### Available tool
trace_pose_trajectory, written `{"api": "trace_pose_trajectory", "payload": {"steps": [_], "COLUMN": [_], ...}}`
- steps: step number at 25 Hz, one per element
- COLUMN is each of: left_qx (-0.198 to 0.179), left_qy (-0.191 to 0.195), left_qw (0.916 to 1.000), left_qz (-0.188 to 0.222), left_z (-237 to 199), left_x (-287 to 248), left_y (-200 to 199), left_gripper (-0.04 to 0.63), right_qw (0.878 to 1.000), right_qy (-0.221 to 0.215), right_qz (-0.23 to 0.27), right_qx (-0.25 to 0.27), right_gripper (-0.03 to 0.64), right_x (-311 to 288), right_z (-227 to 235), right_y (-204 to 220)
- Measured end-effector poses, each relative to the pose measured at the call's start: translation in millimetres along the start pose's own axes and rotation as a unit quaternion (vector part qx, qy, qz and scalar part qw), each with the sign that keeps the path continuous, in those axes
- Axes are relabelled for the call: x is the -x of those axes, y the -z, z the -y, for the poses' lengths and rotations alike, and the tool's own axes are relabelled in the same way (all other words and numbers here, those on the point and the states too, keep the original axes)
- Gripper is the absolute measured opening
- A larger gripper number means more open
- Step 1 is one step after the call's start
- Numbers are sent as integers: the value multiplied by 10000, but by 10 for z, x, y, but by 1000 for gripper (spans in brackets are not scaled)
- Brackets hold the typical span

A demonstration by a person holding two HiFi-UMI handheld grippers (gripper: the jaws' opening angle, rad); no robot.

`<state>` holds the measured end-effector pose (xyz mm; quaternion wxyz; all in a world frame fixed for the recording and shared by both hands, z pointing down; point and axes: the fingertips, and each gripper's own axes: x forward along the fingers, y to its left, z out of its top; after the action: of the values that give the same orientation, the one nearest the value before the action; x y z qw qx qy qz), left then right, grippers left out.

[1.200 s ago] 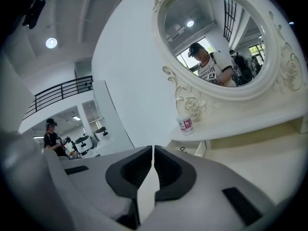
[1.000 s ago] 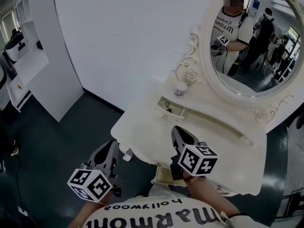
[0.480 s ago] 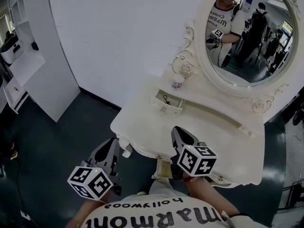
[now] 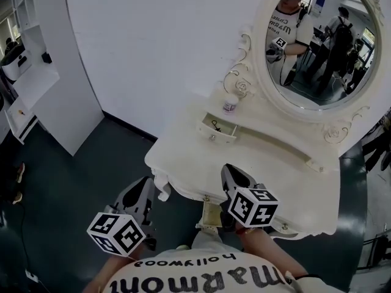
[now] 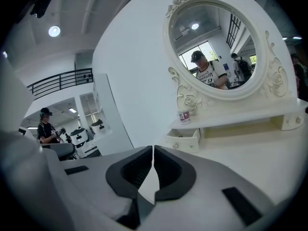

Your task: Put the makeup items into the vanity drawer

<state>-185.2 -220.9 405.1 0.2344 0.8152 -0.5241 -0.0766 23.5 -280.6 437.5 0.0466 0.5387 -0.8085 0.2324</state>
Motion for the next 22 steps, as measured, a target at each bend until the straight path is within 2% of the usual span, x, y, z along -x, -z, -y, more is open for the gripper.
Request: {"api": "trace_pose_trajectory", "payload": {"steps": [22], "left_qx": [-21], "left_qy": [133], "left_qw": [9999], "left_qz": [61], "left_z": [129], "left_x": [113], "left_y": [-8], "left_gripper": [8], "right_qw": [9998], "right_qy": [57], "right_qz": [-19], "right_qx": [189], "right_gripper": [35], "right_x": [193], "right_z": [-41], "right_y": [40]}}
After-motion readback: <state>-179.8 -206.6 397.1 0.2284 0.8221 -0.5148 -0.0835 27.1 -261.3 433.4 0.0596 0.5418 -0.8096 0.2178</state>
